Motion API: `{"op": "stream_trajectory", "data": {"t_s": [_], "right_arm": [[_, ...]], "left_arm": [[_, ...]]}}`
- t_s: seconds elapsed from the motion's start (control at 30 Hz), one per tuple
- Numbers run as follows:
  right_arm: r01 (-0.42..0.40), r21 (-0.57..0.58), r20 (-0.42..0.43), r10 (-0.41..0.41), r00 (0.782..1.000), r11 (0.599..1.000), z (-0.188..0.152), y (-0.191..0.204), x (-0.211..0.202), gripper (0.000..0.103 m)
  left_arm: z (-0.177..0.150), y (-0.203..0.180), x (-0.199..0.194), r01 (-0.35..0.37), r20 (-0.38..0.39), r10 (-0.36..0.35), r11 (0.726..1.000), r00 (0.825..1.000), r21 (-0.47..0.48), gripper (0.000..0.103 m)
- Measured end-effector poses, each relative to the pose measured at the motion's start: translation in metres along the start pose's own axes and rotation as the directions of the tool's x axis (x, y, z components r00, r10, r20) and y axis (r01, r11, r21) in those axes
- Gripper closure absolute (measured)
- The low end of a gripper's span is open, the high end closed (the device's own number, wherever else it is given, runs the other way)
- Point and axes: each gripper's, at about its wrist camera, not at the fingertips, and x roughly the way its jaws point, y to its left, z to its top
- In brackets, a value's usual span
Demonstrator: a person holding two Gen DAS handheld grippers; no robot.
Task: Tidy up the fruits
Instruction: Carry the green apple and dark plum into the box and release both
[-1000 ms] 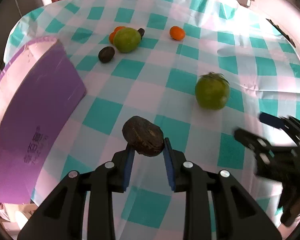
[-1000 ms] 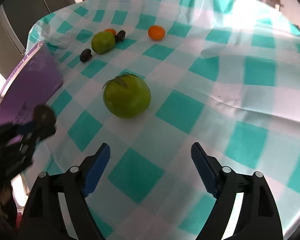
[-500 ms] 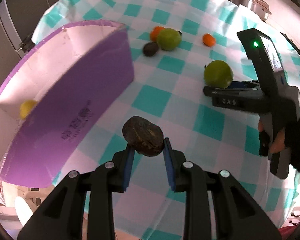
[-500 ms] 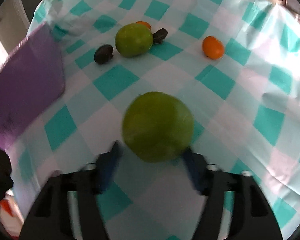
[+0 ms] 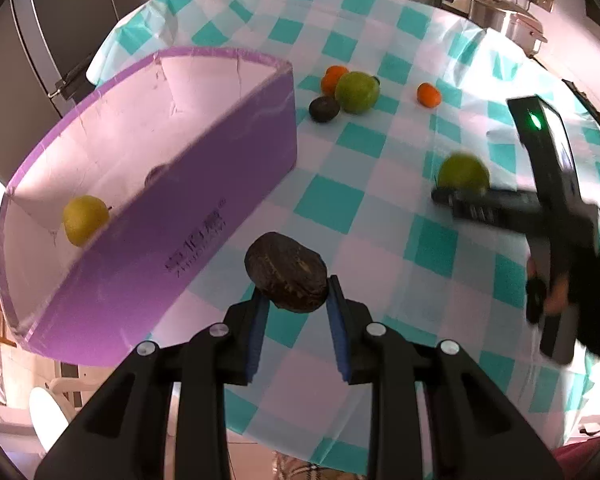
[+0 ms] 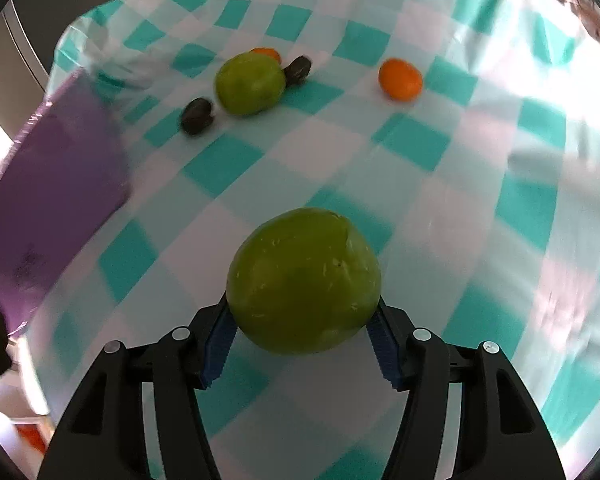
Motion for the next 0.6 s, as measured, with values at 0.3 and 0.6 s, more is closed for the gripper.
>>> {"op": "stream_trajectory", "data": {"t_s": [0.3,0.6], "right_arm": [[-0.135,-0.106,0.056,0.141,0.988,0.985,0.019,0.08,-0.074,0.044],[-0.16,-0.293,0.091,0.194,0.977,0.943,0.095,0.217,-0.093,0.043]], "left_arm": [[0.07,0.028,-0.026,0.03,0.113,-0.034,0.999,0.993,0.039,0.074],[0.125,0.133,-0.012,-0.052,0.066,0.052,0.999,0.996,-0.006,0.074]]}}
